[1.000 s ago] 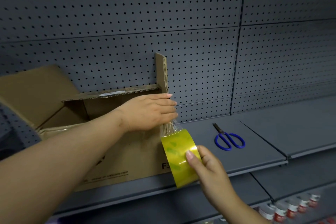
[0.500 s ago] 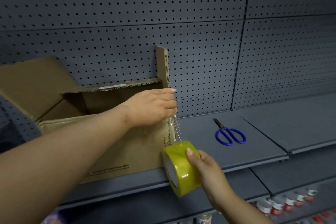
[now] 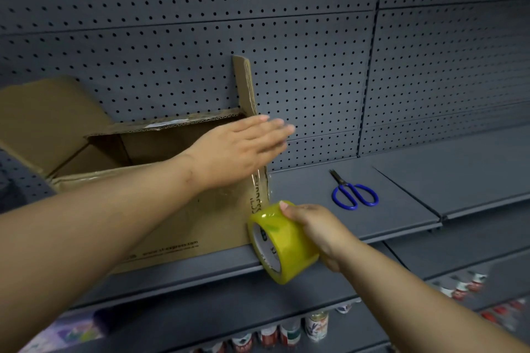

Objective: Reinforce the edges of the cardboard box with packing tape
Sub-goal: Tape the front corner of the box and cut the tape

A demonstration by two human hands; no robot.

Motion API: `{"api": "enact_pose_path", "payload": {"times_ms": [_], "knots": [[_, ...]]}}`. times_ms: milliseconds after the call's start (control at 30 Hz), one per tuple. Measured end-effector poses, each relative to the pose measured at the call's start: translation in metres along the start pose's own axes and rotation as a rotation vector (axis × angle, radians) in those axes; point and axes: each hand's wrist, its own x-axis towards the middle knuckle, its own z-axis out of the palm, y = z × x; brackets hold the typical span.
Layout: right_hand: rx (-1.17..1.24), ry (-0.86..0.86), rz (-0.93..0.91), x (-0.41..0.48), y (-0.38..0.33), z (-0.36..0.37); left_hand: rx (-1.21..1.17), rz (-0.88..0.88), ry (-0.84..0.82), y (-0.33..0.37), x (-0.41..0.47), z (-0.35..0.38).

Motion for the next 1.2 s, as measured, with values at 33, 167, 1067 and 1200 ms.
{"api": "enact_pose_path", "payload": {"times_ms": [33,167,1067,1200], "knots": [[0.010,-0.010,-0.005,0.000,-0.001,0.000,-0.011,0.046,0.027,0.006,0.004,-0.001],[0.015,-0.031,-0.011,-0.002,-0.003,0.000,-0.027,0.183,-0.073,0.034,0.010,0.011],[-0.109,0.141,0.090,0.008,-0.007,-0.001,-0.020,0.208,-0.149,0.032,-0.003,0.016],[-0.147,0.153,0.112,0.008,-0.010,0.001,-0.048,0.250,-0.148,0.026,-0.006,0.021]]}}
